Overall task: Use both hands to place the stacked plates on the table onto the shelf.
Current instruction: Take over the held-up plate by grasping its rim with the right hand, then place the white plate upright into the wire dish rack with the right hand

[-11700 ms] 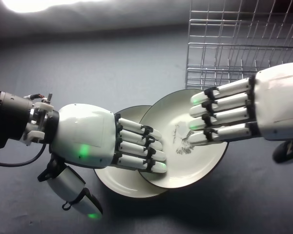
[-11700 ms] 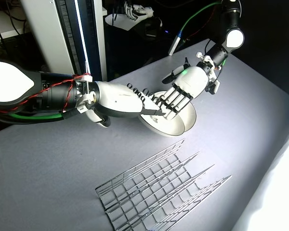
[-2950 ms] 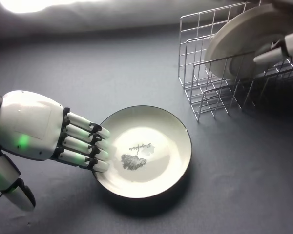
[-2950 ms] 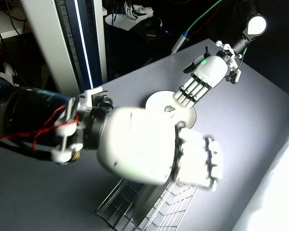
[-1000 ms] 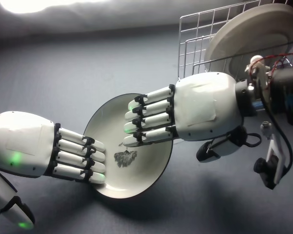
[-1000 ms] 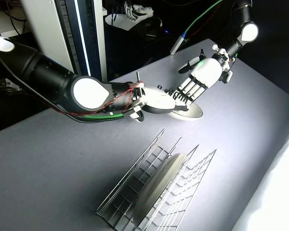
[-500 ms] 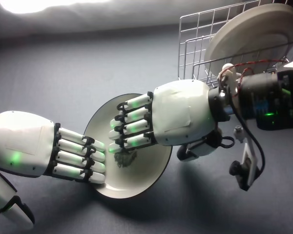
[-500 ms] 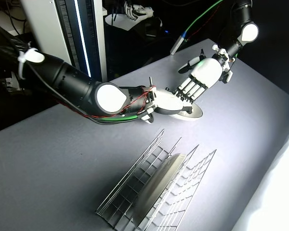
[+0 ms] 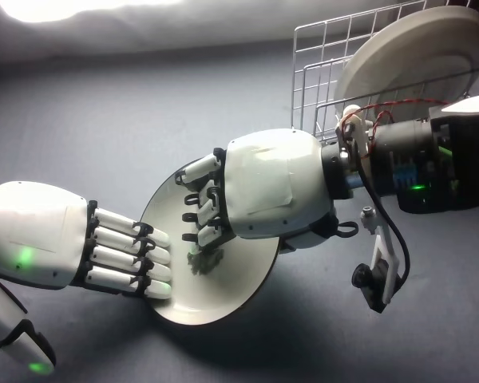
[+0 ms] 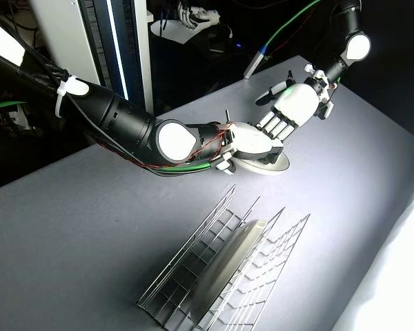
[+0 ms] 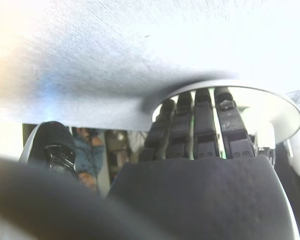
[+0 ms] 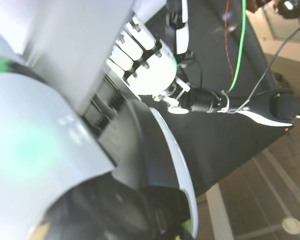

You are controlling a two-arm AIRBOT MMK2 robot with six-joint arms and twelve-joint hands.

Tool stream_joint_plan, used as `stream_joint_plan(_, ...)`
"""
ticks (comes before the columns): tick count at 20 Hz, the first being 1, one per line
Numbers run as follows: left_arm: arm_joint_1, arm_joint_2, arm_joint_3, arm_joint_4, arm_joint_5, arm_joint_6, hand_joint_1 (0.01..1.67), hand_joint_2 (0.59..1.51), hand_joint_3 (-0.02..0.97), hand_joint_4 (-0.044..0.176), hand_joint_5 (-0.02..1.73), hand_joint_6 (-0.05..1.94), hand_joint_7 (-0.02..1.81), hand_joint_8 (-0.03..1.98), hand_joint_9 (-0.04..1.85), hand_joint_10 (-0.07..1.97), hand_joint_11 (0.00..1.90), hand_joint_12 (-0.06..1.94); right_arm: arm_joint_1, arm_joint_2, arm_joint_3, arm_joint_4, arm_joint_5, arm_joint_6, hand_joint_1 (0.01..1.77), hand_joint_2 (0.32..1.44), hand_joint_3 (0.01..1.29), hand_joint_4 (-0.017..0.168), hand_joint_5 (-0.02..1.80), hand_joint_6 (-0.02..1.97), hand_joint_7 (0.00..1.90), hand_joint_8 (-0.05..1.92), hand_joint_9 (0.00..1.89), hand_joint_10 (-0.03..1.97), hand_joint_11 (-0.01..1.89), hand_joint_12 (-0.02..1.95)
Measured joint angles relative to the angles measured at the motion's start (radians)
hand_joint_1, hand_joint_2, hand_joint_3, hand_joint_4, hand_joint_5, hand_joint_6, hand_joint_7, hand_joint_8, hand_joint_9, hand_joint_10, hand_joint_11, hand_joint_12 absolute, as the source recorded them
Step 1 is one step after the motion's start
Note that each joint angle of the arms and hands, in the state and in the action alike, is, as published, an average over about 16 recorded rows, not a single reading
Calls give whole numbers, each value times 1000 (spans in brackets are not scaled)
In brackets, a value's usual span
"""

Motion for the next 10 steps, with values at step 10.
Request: stream_joint_plan(10,-140,66,-49,6,-1,-45,22,1119,17,-5,-3,-5,18,13,20,7,13,5,11,29,-20,44,25,-5,1238,962,14,-9,782,354,966,143,960,751,719,1147)
